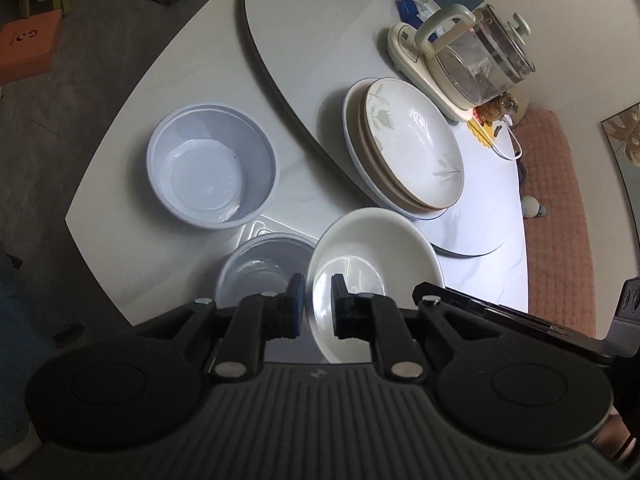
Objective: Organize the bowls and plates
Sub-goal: 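Lift the white bowl with both grippers and carry it toward the light blue bowl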
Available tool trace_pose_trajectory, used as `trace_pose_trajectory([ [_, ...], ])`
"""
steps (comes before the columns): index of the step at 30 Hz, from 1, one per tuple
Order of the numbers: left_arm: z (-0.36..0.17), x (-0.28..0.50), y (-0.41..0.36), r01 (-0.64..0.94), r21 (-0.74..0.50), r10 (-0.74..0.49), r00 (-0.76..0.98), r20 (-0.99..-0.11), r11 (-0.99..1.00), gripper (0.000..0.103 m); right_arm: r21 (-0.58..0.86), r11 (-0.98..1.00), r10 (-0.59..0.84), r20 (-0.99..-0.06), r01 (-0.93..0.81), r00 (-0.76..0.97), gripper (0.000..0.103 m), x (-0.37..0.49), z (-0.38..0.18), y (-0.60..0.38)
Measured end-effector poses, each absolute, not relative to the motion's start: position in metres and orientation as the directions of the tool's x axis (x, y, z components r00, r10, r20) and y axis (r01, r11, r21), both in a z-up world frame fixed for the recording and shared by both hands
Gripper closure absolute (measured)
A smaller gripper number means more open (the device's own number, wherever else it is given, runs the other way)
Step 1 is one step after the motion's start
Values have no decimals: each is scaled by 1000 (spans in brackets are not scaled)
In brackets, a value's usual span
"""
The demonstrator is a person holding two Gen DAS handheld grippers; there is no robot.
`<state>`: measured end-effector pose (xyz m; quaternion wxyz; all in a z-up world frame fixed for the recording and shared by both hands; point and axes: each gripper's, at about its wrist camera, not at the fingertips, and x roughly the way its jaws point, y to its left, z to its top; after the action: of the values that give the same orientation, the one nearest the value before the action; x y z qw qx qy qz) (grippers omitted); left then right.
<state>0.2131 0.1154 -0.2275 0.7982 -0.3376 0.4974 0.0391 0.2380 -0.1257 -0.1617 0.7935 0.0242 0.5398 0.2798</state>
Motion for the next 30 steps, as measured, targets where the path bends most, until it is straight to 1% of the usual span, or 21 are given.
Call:
trace_pose_trajectory([
  [5,-241,220,126,-395,-494,-284,480,-830,775,88,333,849,448,-865,-409,227,87,242,-180,-113],
  [12,-254,227,133,-364,-437,-265,433,-861,823,88,319,838,429,-886,-442,174,87,238,-197,-94],
  [18,-261,229,140,-363,-438,-277,417,-866,823,88,297,845,404,-899,-444,168,86,232,-203,-87],
  [20,-260,229,141,-361,-432,-276,408,-870,827,81,294,851,402,-898,-434,180,86,231,-201,-87],
  [21,-258,228,142,-355,-430,-276,410,-870,830,71,289,856,398,-897,-429,190,86,231,-200,-88],
  [22,-256,228,142,-351,-430,-272,417,-867,832,64,290,860,399,-895,-421,198,86,231,-198,-89],
  [24,-247,224,142,-346,-428,-260,436,-861,835,62,306,861,413,-887,-407,206,86,231,-193,-93],
  [30,-213,216,139,-327,-427,-245,472,-847,843,62,343,861,449,-860,-376,244,85,229,-167,-103],
])
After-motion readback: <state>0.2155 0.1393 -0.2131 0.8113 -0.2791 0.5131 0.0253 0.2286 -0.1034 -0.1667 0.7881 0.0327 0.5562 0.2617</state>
